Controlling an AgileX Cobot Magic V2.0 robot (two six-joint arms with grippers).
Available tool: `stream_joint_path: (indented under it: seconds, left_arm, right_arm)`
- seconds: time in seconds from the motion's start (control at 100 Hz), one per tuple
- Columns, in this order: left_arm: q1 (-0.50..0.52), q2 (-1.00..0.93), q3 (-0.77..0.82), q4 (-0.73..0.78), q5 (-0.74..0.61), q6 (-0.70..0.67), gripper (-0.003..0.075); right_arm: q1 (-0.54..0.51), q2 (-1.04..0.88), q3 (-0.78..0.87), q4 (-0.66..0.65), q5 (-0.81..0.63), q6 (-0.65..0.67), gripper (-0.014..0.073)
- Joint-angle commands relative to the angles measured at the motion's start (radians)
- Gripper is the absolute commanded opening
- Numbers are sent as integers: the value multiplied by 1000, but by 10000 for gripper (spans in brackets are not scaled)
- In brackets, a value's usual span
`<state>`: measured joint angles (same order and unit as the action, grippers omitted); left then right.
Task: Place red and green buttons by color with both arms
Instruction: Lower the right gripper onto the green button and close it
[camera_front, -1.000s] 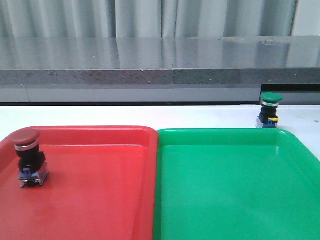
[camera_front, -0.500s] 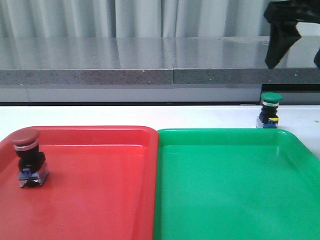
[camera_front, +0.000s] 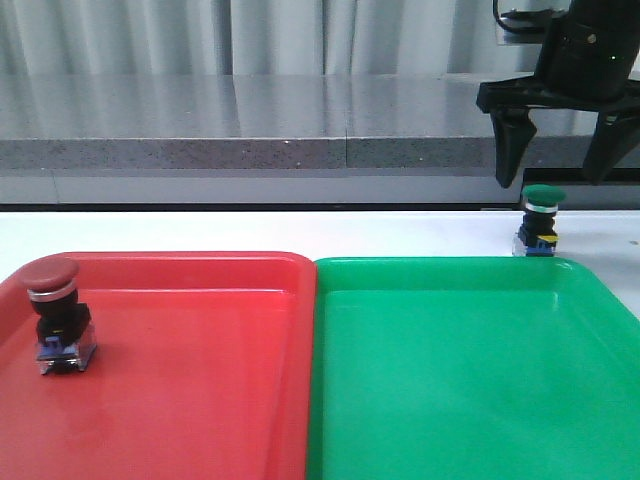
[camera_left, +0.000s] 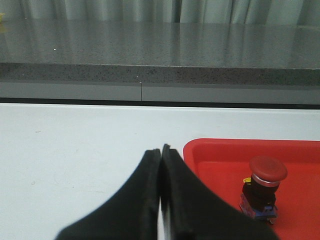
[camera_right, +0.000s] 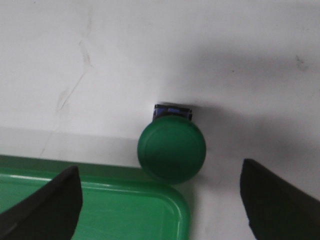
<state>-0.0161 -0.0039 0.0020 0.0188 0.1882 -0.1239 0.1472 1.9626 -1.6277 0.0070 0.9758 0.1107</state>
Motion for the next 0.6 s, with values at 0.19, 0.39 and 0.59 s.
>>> stream_joint_path:
  seconds: [0.19, 0.39, 0.59]
  left_arm:
    - [0, -32, 12, -7, -85, -1, -20]
    - [0, -32, 12, -7, -85, -1, -20]
    - [0, -32, 12, -7, -85, -1, -20]
  right_arm:
    - [-13, 25, -62, -15, -7, 9, 637]
    - [-16, 29, -62, -15, -33, 20, 636]
    - [-16, 29, -62, -15, -71, 20, 413]
